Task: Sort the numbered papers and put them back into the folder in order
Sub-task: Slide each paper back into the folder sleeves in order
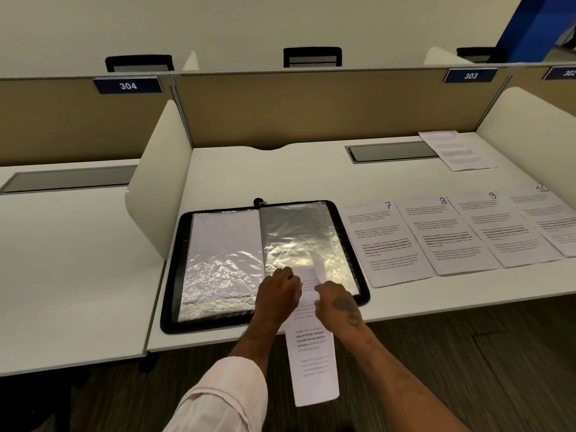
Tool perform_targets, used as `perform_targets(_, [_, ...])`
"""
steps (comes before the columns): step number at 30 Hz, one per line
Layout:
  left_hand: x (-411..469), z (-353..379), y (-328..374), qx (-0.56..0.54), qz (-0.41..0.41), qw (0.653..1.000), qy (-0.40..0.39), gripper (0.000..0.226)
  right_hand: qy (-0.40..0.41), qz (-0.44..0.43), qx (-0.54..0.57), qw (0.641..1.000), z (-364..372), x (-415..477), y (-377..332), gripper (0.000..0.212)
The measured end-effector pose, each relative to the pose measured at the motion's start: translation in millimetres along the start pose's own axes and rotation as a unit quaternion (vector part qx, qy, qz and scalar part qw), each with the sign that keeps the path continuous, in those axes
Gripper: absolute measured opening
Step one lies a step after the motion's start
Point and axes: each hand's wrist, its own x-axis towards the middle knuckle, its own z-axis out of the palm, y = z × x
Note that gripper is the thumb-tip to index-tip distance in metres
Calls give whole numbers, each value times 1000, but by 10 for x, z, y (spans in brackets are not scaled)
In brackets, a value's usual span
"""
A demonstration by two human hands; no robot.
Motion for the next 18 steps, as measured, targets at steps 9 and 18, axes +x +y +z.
perform_targets(9, [6,77,140,2,33,999,13,17,75,178,276,942,-47,21,438,14])
perform_targets(18, [-71,241,85,5,-10,1000,-24,16,98,204,361,905,-11,323,551,30])
